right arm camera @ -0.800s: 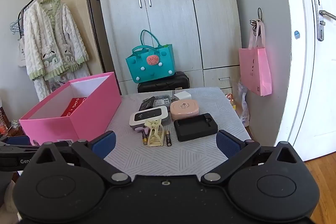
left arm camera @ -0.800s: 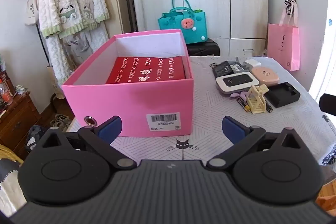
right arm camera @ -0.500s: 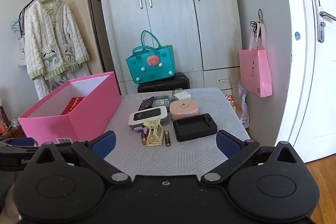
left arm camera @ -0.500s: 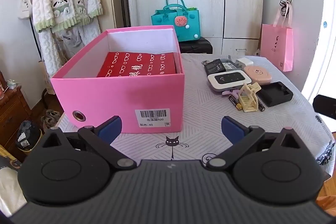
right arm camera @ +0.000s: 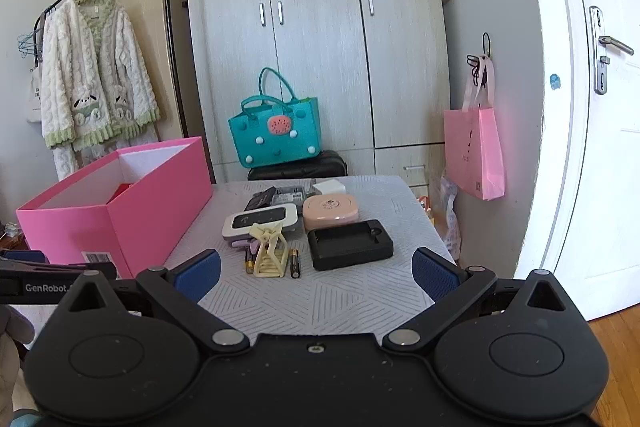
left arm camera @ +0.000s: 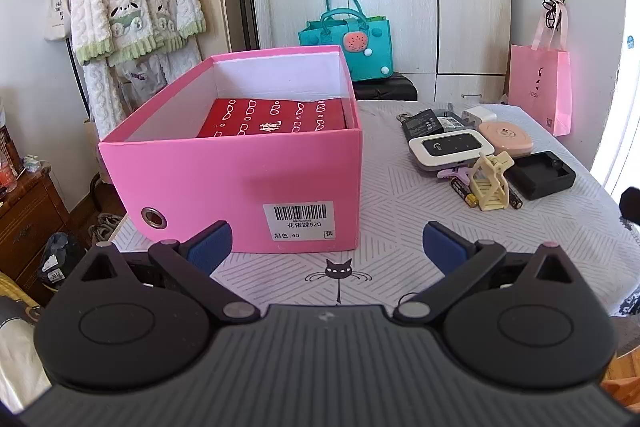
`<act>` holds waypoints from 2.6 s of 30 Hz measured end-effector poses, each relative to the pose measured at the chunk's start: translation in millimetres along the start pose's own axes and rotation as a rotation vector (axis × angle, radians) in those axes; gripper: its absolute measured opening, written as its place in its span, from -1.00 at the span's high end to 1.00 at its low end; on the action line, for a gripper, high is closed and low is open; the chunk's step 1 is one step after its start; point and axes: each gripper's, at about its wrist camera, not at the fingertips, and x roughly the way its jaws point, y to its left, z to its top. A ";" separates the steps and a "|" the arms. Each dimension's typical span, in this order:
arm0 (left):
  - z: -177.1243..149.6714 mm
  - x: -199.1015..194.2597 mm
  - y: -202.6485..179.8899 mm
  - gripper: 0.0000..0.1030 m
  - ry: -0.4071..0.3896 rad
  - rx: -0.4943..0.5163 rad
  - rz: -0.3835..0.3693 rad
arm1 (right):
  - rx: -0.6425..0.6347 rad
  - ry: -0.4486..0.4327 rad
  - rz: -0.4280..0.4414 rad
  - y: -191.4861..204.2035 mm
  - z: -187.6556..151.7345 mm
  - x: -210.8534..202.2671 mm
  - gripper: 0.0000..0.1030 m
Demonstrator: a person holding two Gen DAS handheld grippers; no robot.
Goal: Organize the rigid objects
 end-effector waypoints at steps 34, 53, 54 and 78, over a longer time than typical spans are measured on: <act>-2.6 -8.5 5.6 -1.00 -0.056 -0.028 0.013 | -0.032 -0.029 -0.004 8.2 -2.7 -2.6 -1.00; -3.9 -9.8 13.0 -1.00 -0.052 -0.058 0.022 | -0.020 -0.009 -0.040 2.0 -6.3 5.4 -1.00; -3.9 -9.6 12.8 -1.00 -0.051 -0.057 0.023 | -0.017 -0.006 -0.044 0.7 -6.6 5.8 -1.00; -2.5 -6.7 13.5 -1.00 -0.029 -0.055 0.018 | -0.040 0.005 -0.041 2.8 -7.1 6.2 -1.00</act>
